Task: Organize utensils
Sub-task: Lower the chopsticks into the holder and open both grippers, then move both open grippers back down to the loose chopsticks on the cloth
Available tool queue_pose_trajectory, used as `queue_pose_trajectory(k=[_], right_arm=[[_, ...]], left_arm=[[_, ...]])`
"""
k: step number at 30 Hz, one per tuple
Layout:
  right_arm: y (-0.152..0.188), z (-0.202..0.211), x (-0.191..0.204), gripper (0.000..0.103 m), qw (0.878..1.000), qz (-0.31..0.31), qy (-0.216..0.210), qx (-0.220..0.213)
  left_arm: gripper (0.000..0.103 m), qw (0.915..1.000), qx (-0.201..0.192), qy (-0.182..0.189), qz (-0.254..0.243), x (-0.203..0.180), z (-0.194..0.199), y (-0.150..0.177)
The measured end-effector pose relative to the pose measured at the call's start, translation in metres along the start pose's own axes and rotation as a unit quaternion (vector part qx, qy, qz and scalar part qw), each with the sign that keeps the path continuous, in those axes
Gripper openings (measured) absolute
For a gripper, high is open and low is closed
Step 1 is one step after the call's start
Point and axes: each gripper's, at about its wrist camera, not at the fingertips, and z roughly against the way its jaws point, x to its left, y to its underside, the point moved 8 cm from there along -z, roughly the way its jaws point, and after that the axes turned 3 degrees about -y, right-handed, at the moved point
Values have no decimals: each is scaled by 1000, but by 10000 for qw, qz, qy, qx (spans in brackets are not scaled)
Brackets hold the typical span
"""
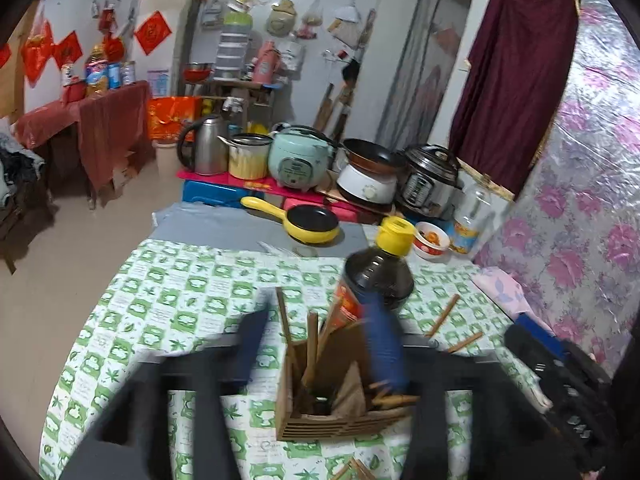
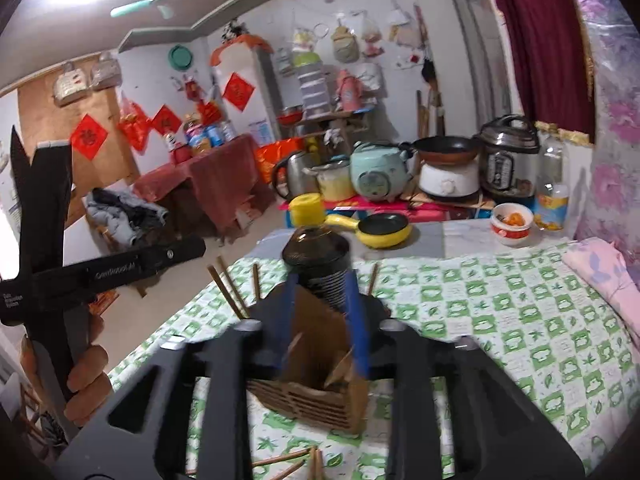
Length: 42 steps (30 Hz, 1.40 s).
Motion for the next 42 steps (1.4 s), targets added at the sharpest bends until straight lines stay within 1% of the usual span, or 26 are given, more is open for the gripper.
queue_pose_trajectory(k=[2,3,4,5,6,8,9,12,14,17,22,27,32,35,37,38,39,40,41,42], right_arm=[[-5,8,-7,57,9998,-74,73,-140],[-7,12,-11,62,9997,-135,55,-204],[-8,16,-13,65,9995,-194,42,-251],[-10,18,-15,71,9993,-245,38,-289],[-11,20,-17,78,9990,-303,37,-339],[-14,24,-22,87,9982,-432,38,-424],[-15,26,-24,90,9978,-494,28,-436],[-15,27,-27,96,9965,-728,-69,-408],[-14,26,-26,96,9962,-784,-145,-352],[-11,22,-26,97,9962,-815,-130,-269],[-4,19,-22,96,9960,-872,-149,-132],[-1,28,-20,97,9959,-887,-143,-132],[5,36,-19,97,9954,-935,-179,-68],[13,40,-18,97,9960,-880,-116,18],[25,43,-18,97,9967,-804,-86,106],[40,46,-19,97,9974,-703,-103,121],[57,48,-22,97,9980,-610,-75,133],[79,46,-28,97,9984,-510,45,240],[97,45,-33,97,9983,-427,174,361],[122,43,-42,97,9973,-330,379,536]], left_arm=[[77,9999,-109,-85,0,2,5,-1],[80,9999,-122,-71,-13,1,7,-1],[87,9999,-146,-64,-12,0,10,-1],[91,9998,-186,-102,11,1,13,-1],[93,9996,-219,-153,30,3,15,-2],[95,9992,-247,-302,45,5,17,-3],[96,9991,-238,-352,53,5,17,-3],[97,9987,-221,-449,117,10,19,-3],[97,9985,-212,-486,168,12,19,-3],[97,9982,-187,-538,183,15,19,-2],[97,9970,-182,-748,69,15,22,1],[97,9959,-227,-874,-17,16,30,5],[97,9959,-128,-894,17,20,31,13],[97,9958,-30,-913,-7,23,28,25],[97,9958,65,-905,-90,28,25,46],[97,9959,73,-896,-118,33,24,57],[97,9954,142,-936,-167,41,20,78],[97,9950,216,-959,-200,48,17,94],[97,9939,374,-1010,-235,59,11,119],[97,9926,505,-1083,-227,69,8,135]])
